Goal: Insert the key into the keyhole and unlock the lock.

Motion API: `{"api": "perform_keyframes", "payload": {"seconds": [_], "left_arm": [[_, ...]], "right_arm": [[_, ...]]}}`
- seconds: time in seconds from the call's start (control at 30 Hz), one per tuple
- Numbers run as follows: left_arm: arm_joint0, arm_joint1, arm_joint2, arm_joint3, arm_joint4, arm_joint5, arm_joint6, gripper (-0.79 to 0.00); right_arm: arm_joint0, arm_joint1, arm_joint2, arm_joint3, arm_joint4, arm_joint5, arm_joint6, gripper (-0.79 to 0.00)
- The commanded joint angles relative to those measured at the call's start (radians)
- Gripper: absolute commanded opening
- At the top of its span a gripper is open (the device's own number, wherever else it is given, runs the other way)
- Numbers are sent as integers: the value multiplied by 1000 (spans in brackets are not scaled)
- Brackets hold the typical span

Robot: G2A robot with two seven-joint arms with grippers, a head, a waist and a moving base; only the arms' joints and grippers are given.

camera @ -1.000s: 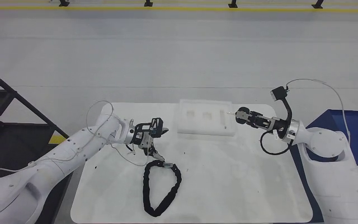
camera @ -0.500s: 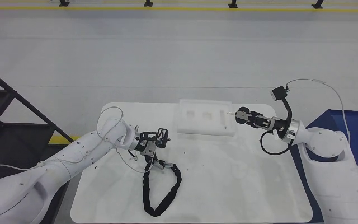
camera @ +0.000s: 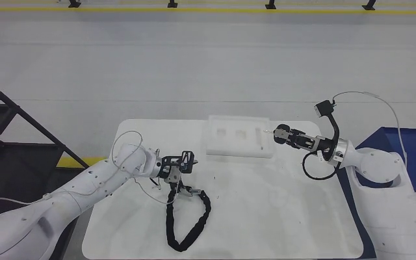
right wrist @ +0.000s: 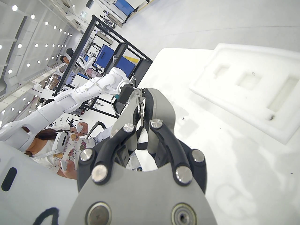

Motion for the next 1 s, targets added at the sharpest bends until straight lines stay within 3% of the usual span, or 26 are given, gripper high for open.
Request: {"api": "perform_keyframes", "payload": {"seconds": [0.0, 0.27, 0.63, 0.67, 0.73, 0.8, 0.83, 0.97], "left_arm": [[15, 3, -1, -2, 58, 20, 29, 0], [56, -17, 17, 9, 240, 68, 99, 0], [68, -67, 15, 76, 326, 68, 179, 0], [68, -71, 14, 84, 331, 67, 178, -58], [69, -79, 12, 97, 339, 66, 181, -394], [71, -85, 9, 113, 350, 71, 178, -616], [72, -87, 8, 119, 354, 72, 179, -785], [77, -96, 0, 142, 363, 69, 192, -785]], "right_arm": [[0, 0, 0, 0, 0, 0, 0, -785], [0, 0, 0, 0, 0, 0, 0, -785], [0, 0, 0, 0, 0, 0, 0, -785], [0, 0, 0, 0, 0, 0, 0, -785], [0, 0, 0, 0, 0, 0, 0, -785], [0, 0, 0, 0, 0, 0, 0, -785], [0, 0, 0, 0, 0, 0, 0, -785], [0, 0, 0, 0, 0, 0, 0, -785]]}}
